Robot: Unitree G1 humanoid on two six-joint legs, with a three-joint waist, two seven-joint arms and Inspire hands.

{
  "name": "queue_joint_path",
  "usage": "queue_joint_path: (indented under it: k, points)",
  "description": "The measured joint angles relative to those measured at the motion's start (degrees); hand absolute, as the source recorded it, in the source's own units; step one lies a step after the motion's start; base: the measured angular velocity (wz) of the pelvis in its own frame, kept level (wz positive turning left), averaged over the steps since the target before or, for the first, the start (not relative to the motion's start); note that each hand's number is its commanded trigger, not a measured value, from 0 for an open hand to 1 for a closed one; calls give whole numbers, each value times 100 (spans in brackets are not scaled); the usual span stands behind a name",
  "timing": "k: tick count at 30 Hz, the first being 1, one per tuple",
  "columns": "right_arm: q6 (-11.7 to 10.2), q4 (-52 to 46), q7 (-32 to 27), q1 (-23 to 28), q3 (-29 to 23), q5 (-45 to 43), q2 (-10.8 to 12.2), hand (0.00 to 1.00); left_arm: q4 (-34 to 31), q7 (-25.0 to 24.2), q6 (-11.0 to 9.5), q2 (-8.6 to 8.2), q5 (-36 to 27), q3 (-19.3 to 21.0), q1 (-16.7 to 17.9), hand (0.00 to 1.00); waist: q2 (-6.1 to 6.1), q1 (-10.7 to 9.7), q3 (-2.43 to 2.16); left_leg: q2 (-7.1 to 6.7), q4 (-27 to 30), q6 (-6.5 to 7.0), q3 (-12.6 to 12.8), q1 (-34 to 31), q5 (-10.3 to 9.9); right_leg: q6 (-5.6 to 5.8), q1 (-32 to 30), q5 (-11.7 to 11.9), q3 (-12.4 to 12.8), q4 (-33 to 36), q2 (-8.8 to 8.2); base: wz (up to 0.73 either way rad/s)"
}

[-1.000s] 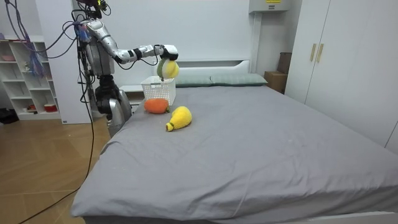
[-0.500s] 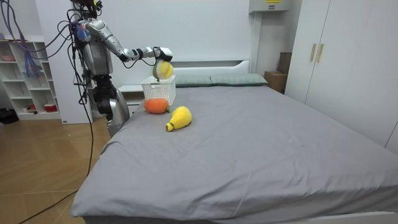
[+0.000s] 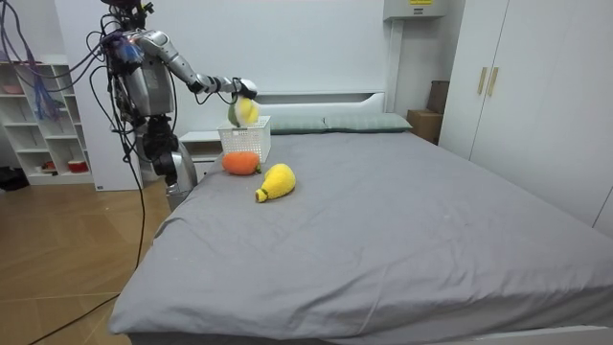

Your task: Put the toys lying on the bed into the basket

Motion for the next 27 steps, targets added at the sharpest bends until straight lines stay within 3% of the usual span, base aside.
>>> queue_joint_path:
  k: [4, 10, 14, 27]
  points:
    - [-21, 474, -159, -9, 0, 350, 3, 0, 0, 38, 12, 52, 0, -6, 34, 0, -80, 19, 51, -24, 78, -1, -49, -112, 4, 32, -38, -27, -87, 7, -8, 14]
    - [-144, 804, -445, -33, -1, 484, 2, 0, -2, 92, 52, 95, -7, -75, 25, 0, -109, 108, 38, -86, 79, 26, -116, -152, 20, 43, -58, -32, -138, 7, -35, 5]
    - [-231, 895, -603, -33, 6, 598, 2, 0, -1, 119, 50, 99, -13, -132, 13, 0, -75, 115, 62, -101, 80, 40, -138, -144, 27, 72, -59, -9, -125, 7, -46, 1]
    - [-462, 1015, -660, -32, 3, 750, -33, 0, 17, 169, 40, 98, -15, -212, -43, 0, 0, -26, 52, -103, 78, 36, -198, -145, 29, 62, -68, 2, -35, 26, -26, 1]
